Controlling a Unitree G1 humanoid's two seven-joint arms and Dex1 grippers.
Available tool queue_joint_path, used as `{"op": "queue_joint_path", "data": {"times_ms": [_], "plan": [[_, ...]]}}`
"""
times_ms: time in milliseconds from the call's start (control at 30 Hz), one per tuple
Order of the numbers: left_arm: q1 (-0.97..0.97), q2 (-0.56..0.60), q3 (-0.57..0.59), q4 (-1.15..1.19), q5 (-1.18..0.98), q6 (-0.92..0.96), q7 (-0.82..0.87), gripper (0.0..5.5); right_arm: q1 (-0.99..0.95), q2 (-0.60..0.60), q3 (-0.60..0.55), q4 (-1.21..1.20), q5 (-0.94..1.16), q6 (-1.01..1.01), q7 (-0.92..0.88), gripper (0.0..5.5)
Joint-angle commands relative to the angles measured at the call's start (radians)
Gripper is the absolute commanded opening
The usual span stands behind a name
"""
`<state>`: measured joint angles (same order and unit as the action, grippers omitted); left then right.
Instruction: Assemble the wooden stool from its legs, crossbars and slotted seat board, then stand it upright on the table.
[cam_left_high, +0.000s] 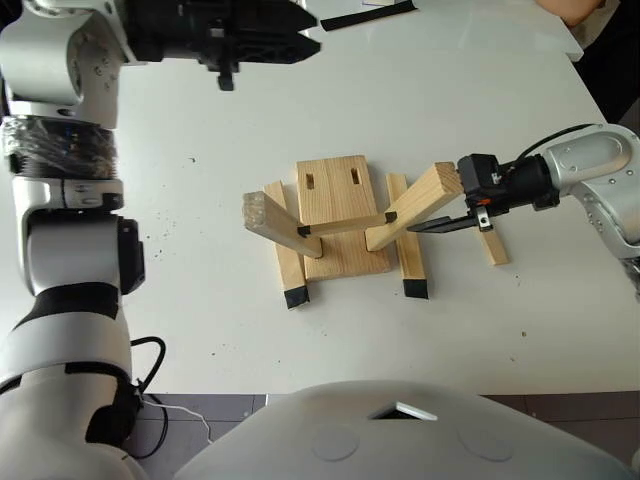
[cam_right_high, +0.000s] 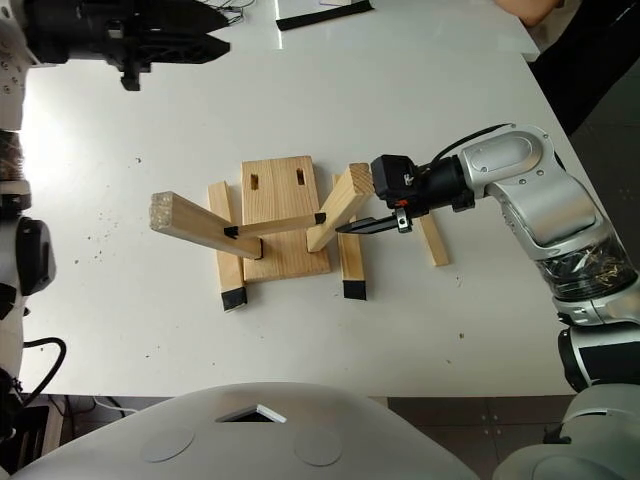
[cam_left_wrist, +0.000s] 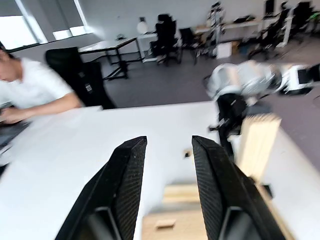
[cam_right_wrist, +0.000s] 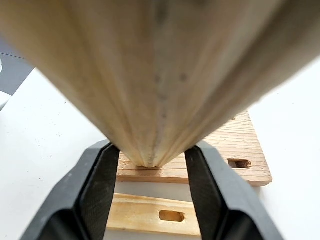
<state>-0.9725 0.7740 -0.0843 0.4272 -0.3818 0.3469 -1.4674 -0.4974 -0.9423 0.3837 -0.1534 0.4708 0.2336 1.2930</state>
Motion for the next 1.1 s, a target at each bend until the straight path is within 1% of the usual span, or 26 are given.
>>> {"op": "queue_joint_path", "data": {"times_ms": [33,133,267,300,500,700,833,1100], "plan": [[0.311,0.189,-0.013,-0.05,0.101,-0.179,-0.116,1.68,0.176,-0.049,0.113,-0.014,-0.17,0.069,-0.014,2.04],[0.486,0.254,0.025,-0.155,0.068,-0.154,-0.137,2.1,0.206,-0.069,0.097,-0.027,-0.163,0.068,-0.028,2.04],[0.633,0.297,0.061,-0.255,0.031,-0.165,-0.142,2.72,0.227,-0.083,0.081,-0.032,-0.166,0.064,-0.032,2.04],[0.66,0.306,0.061,-0.297,0.002,-0.154,-0.145,2.78,0.226,-0.083,0.08,-0.031,-0.167,0.063,-0.032,2.04],[0.668,0.244,0.08,-0.527,-0.157,0.047,-0.097,2.78,0.191,-0.065,0.092,-0.018,-0.176,0.063,-0.017,2.04],[0.605,0.218,0.09,-0.622,-0.286,0.204,-0.061,2.78,0.169,-0.058,0.108,-0.01,-0.184,0.059,0.002,2.04],[0.58,0.195,0.076,-0.65,-0.316,0.25,-0.038,2.78,0.163,-0.056,0.115,-0.007,-0.186,0.057,0.005,2.04],[0.584,0.14,0.048,-0.696,-0.321,0.281,0.019,2.78,0.154,-0.045,0.125,-0.008,-0.186,0.059,0.007,2.04]]}}
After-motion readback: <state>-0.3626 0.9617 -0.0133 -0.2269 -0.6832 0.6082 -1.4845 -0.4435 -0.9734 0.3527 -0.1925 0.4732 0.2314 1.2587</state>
